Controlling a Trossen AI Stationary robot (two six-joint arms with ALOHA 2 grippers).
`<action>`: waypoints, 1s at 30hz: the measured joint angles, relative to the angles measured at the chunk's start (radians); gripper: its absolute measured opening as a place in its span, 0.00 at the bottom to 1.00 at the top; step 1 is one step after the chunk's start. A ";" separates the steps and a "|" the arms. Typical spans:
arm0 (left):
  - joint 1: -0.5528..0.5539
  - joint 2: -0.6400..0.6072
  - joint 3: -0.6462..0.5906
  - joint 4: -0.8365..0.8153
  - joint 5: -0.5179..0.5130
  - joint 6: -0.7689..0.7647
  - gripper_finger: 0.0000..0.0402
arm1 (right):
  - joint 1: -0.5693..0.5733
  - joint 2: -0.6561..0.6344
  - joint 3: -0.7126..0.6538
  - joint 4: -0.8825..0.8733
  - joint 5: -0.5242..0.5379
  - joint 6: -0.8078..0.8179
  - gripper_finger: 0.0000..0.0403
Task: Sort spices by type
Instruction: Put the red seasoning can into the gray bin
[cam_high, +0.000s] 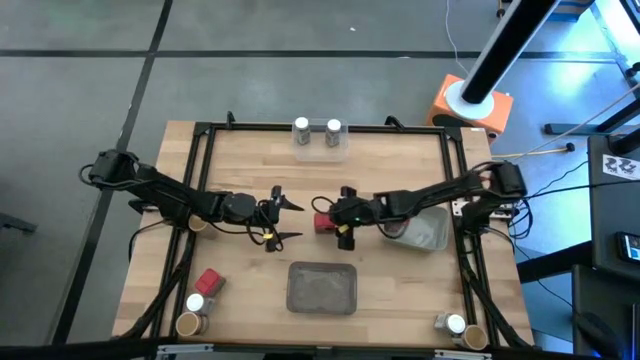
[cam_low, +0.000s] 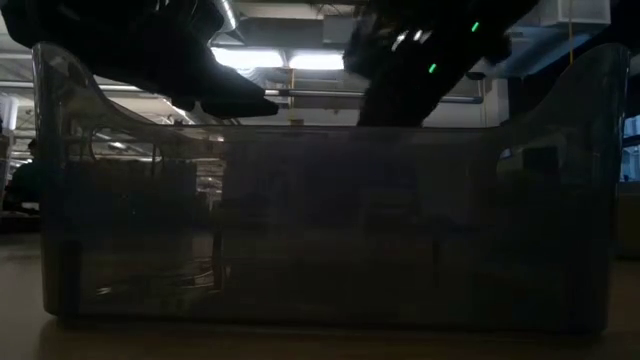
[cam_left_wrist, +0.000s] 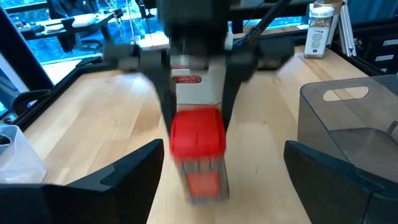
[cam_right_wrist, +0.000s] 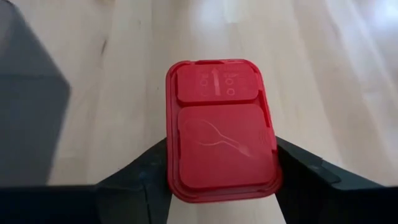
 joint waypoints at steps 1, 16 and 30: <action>0.000 0.000 0.000 0.000 0.000 0.000 0.79 | 0.010 -0.026 0.000 -0.028 0.020 0.004 0.54; 0.000 0.000 0.000 0.012 0.000 -0.003 0.79 | 0.182 -0.473 0.000 -0.591 0.302 0.323 0.54; 0.000 0.000 0.000 0.016 0.000 -0.001 0.79 | 0.382 -0.633 0.000 -1.103 0.412 0.793 0.54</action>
